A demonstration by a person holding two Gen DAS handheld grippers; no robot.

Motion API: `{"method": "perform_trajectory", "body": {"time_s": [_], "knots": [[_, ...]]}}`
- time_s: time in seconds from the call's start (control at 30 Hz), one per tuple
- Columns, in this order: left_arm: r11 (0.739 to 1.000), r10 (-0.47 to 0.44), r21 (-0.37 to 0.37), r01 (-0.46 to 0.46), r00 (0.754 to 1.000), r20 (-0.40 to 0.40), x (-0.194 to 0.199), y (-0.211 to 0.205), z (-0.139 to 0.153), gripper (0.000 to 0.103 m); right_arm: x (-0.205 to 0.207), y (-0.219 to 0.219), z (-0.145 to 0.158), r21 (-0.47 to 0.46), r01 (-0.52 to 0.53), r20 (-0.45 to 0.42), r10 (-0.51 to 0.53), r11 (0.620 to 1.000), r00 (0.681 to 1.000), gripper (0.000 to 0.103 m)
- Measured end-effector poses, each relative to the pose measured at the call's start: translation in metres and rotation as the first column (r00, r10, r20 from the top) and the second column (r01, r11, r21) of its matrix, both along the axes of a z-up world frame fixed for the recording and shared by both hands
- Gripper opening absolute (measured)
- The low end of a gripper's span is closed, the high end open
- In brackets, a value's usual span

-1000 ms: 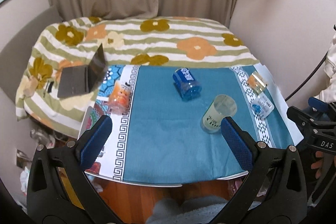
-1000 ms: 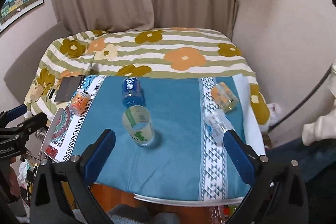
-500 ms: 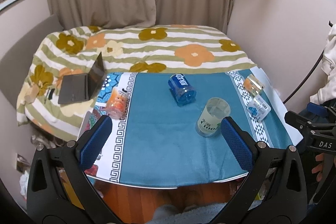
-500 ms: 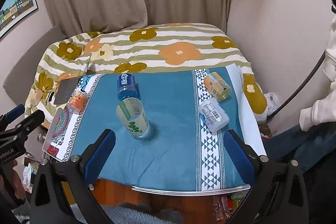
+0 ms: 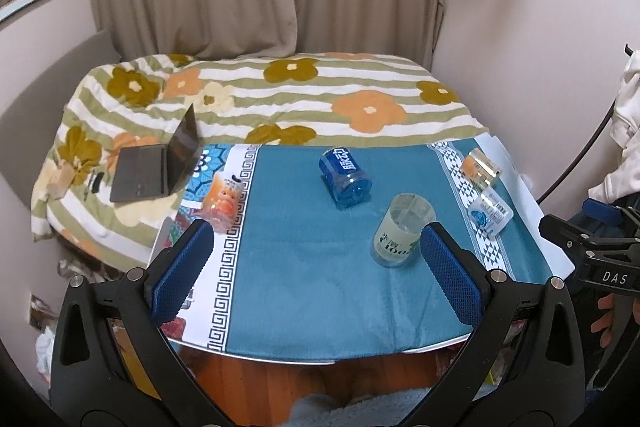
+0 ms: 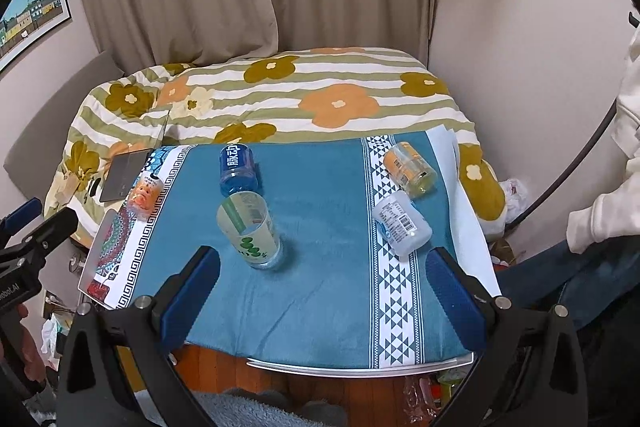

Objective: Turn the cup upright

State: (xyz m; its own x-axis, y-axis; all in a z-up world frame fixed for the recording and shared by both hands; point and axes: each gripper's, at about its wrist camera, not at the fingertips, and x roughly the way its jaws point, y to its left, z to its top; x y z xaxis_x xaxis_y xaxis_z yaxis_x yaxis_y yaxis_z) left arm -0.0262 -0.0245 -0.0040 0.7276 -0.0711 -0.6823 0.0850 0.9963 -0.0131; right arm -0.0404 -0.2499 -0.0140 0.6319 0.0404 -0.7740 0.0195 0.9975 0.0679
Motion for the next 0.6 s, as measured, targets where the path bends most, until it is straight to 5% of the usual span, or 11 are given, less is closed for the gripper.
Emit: {"method": "perform_trajectory", "body": {"time_s": [0.6], "knots": [[1.0,-0.001,-0.001,0.001,1.0,-0.006,0.0007,-0.0019,0.0009,0.103,-0.0006,0.0007,-0.0018,-0.005,0.009,-0.004,-0.009,1.0,1.0,0.102]]}}
